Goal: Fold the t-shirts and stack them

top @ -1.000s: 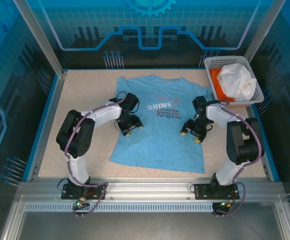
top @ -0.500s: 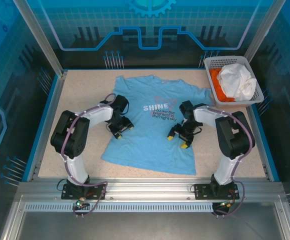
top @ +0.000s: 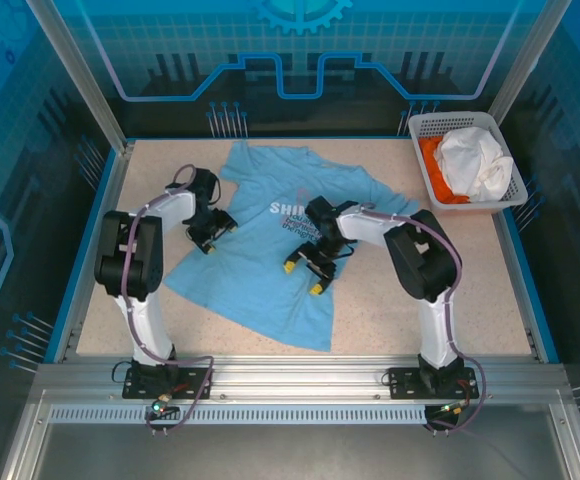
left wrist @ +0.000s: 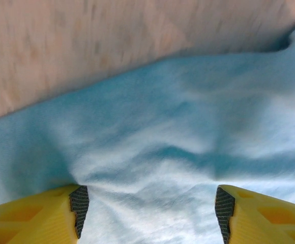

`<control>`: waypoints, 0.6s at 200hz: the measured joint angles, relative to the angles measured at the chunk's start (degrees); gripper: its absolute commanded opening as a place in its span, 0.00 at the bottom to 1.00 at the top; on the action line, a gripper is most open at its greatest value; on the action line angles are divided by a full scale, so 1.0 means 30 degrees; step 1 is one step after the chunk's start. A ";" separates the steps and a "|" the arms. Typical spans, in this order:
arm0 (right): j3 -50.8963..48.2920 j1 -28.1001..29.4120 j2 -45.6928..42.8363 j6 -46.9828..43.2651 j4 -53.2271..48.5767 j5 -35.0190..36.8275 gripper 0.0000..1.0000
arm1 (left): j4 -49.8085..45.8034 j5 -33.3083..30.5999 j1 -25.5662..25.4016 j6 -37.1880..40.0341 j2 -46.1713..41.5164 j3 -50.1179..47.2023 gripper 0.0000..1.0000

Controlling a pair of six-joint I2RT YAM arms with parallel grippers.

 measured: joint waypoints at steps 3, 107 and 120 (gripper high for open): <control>0.0306 0.0124 0.0189 0.0306 0.0138 -0.0036 0.77 | -0.0007 0.0000 0.0109 0.0102 0.0131 0.0197 0.71; 0.4262 0.1384 0.2120 0.0903 -0.0546 0.0998 0.84 | 0.0539 0.0474 0.1668 0.0729 -0.0495 -0.0175 0.83; 0.4226 0.1056 0.1712 0.0087 -0.1297 0.1872 0.85 | 0.0423 0.0415 0.1508 0.0714 -0.1698 -0.0889 0.84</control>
